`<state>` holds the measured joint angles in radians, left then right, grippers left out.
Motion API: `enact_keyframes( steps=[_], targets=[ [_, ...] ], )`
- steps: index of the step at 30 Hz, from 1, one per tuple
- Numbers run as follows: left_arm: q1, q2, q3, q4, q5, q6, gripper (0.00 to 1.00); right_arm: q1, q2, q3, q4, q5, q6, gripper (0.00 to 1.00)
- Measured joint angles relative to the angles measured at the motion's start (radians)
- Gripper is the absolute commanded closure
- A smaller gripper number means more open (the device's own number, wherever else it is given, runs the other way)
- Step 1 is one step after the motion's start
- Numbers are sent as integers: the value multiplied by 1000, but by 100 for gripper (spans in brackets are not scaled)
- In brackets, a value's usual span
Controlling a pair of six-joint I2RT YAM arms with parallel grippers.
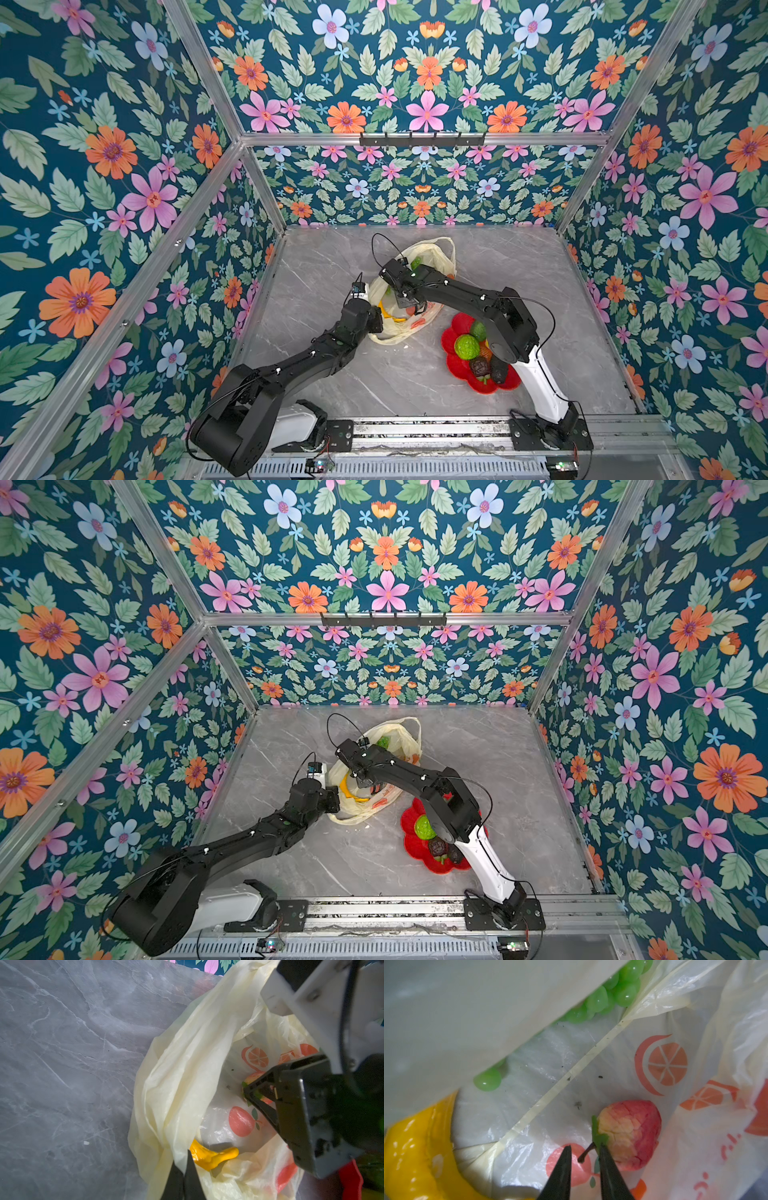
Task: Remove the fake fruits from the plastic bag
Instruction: 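Lower the right gripper into the bag and close on the pink strawberry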
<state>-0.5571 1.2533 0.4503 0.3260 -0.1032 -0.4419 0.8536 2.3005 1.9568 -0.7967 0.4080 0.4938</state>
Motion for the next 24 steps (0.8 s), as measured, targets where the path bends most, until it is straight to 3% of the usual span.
enact_keyframes(
  steps=[24],
  targets=[
    [0,14,5,0,23,3,99,21,78,75,-74,72,-7,80]
  ],
)
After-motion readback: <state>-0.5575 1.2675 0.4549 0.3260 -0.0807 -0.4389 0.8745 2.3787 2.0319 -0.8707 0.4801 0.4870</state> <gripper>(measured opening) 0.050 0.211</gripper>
